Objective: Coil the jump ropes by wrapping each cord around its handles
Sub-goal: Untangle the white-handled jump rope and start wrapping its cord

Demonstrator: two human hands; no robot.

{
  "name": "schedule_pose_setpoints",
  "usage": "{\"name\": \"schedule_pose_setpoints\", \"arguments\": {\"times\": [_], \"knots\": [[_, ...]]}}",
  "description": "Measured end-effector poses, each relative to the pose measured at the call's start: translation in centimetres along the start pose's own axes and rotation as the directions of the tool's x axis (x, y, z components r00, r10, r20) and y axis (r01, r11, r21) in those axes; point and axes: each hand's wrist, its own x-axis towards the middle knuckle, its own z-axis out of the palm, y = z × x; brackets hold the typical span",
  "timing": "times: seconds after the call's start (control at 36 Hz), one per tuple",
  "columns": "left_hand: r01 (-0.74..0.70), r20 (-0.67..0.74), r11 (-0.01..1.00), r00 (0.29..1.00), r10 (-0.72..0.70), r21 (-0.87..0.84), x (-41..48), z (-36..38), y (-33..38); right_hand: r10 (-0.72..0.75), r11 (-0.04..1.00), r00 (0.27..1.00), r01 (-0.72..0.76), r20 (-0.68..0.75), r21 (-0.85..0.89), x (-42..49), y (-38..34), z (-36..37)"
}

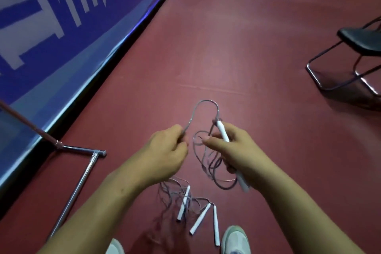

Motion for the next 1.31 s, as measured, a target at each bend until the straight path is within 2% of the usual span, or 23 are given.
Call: {"name": "schedule_pose_setpoints", "arguments": {"times": [0.06,0.14,0.25,0.33,0.44,0.47,0.5,0.56,0.58,0.61,0.67,0.72,0.75,0.78,0.86,0.92,0.97,1.03,1.06,1.11,1.19,1.25,1.31], "knots": [[-0.078,0.050,0.997,0.996,0.077,0.012,-0.2,0.4,0.5,-0.064,0.989,0.994,0.051,0.090,0.140,-0.5,-0.9,0.5],[-0.240,0.080,0.969,0.969,0.236,0.056,-0.2,1.0,0.3,-0.019,0.948,0.978,-0.048,0.206,0.316,-0.9,-1.3,1.3],[-0.348,0.057,0.935,0.937,0.344,0.076,-0.5,1.4,0.3,0.027,0.943,1.000,-0.021,-0.016,0.332,-0.6,-0.8,2.2],[-0.227,0.028,0.971,0.974,0.226,0.075,-0.7,0.9,0.0,0.043,0.851,0.990,0.034,-0.134,0.524,0.1,-1.3,1.2],[0.043,0.085,0.973,0.994,-0.064,0.228,-0.9,0.3,-2.8,0.029,0.577,0.964,0.201,-0.266,0.792,1.1,-2.2,-2.7],[0.105,0.088,0.957,0.987,-0.133,0.269,-0.8,0.2,-3.6,0.031,0.577,0.950,0.236,-0.310,0.782,1.3,-1.9,-3.6],[0.155,0.076,0.946,0.980,-0.183,0.286,-0.7,0.0,-4.0,0.030,0.655,0.936,0.247,-0.351,0.714,1.4,-1.6,-4.2],[0.180,0.001,0.954,0.983,-0.186,0.239,-0.4,-0.4,-3.7,-0.006,0.900,0.924,0.172,-0.384,0.401,1.3,-0.8,-4.2],[0.153,-0.053,0.969,0.988,-0.146,0.195,-0.4,-0.7,-3.1,-0.031,0.962,0.936,0.123,-0.351,0.242,1.0,-0.4,-3.7],[0.113,-0.097,0.984,0.990,-0.100,0.139,-0.4,-0.9,-2.2,-0.047,0.984,0.959,0.093,-0.279,0.153,0.7,-0.1,-3.0],[0.021,-0.095,0.998,0.995,-0.014,0.066,-0.6,-1.0,-0.4,-0.059,0.989,0.996,0.067,-0.064,0.129,-0.2,-0.5,-1.4],[-0.044,0.035,0.998,0.998,0.042,0.042,-0.9,-0.6,0.8,-0.067,0.992,0.979,0.044,0.193,0.118,-1.1,-1.2,-0.1],[-0.070,0.099,0.997,0.993,0.067,0.031,-1.0,-0.3,1.1,-0.085,0.992,0.957,0.055,0.279,0.114,-1.6,-1.6,0.4],[-0.091,0.148,0.996,0.985,0.087,0.020,-1.1,-0.1,1.4,-0.106,0.990,0.949,0.073,0.298,0.118,-1.6,-1.6,0.8],[-0.120,0.160,0.992,0.981,0.112,0.043,-1.2,0.2,1.6,-0.140,0.986,0.985,0.129,0.102,0.110,-1.3,-1.4,1.7],[-0.063,0.117,0.998,0.991,0.062,0.005,-1.1,0.0,1.2,-0.139,0.967,0.990,0.137,-0.006,0.213,-1.0,-1.6,1.6],[-0.004,0.117,1.000,0.993,0.004,0.002,-1.1,-0.2,-0.1,-0.083,0.917,0.989,0.125,-0.125,0.378,-0.7,-2.2,0.2],[0.031,0.133,0.999,0.990,-0.034,0.020,-1.2,-0.3,-1.2,-0.036,0.839,0.989,0.109,-0.146,0.533,-0.4,-2.6,-1.8],[0.036,0.122,0.999,0.992,-0.037,0.008,-1.3,-0.3,-1.4,-0.021,0.796,0.994,0.080,-0.105,0.600,-0.3,-2.5,-2.5],[0.033,0.082,0.999,0.996,-0.029,-0.043,-1.3,-0.2,-1.3,0.010,0.701,0.998,-0.055,0.067,0.711,-0.7,-2.5,-2.6],[0.062,0.105,0.994,0.993,-0.052,-0.094,-1.1,0.5,-1.3,-0.074,0.509,0.950,-0.227,0.304,0.830,-1.3,-2.2,-1.7],[0.128,0.183,0.990,0.976,-0.115,-0.062,-1.1,0.9,-2.2,-0.125,0.377,0.924,-0.293,0.362,0.879,-1.2,-2.3,-1.9],[0.203,0.232,0.979,0.953,-0.197,-0.006,-1.2,1.2,-3.2,-0.121,0.350,0.924,-0.301,0.362,0.887,-0.9,-2.5,-2.5]]}}
